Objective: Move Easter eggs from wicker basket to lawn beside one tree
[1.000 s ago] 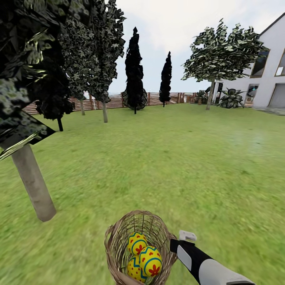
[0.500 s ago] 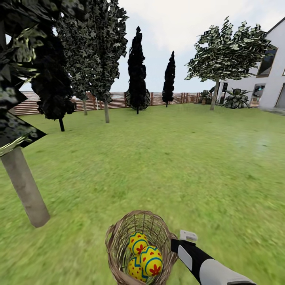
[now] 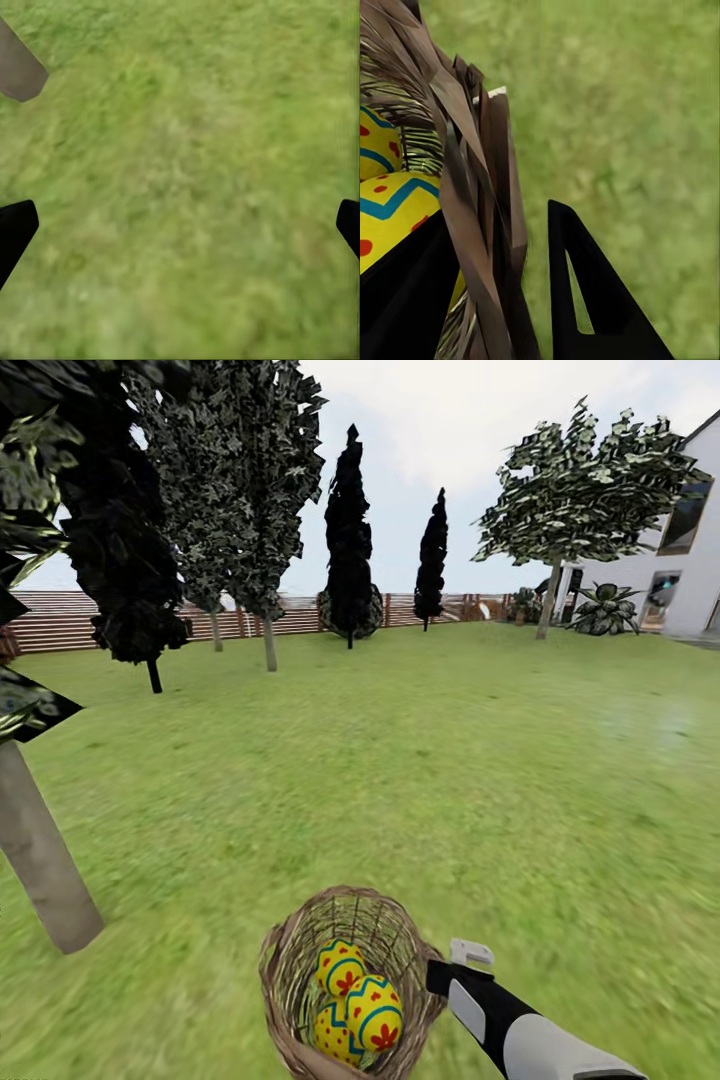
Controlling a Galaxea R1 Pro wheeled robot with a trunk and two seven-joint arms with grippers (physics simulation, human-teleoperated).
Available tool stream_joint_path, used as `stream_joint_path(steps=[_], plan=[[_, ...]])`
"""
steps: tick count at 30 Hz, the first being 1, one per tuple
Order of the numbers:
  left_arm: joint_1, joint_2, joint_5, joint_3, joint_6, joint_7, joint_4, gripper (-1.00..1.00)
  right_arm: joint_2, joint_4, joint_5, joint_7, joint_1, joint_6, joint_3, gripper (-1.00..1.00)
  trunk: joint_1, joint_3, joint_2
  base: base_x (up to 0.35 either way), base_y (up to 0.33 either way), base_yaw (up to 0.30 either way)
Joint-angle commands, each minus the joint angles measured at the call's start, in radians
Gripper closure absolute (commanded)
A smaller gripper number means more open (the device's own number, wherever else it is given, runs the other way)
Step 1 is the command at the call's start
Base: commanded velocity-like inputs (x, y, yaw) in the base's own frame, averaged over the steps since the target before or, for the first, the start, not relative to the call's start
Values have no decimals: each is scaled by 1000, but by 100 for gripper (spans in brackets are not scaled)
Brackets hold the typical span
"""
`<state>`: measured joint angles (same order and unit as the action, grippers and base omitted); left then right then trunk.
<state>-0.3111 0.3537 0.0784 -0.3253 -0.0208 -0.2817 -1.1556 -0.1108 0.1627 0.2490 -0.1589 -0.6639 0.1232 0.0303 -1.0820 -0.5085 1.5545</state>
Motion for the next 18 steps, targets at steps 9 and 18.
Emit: stream_joint_path(steps=[9, 18], plan=[[0, -1, 8, -1, 40, -3, 59, -100, -3, 1, 5, -4, 0, 6, -1, 100, 0, -1, 0, 259, -203, 271], [4, 1, 8, -1, 77, -3, 106, -100, -4, -3, 6, -4, 0, 6, -1, 100, 0, -1, 0, 259, -205, 279]])
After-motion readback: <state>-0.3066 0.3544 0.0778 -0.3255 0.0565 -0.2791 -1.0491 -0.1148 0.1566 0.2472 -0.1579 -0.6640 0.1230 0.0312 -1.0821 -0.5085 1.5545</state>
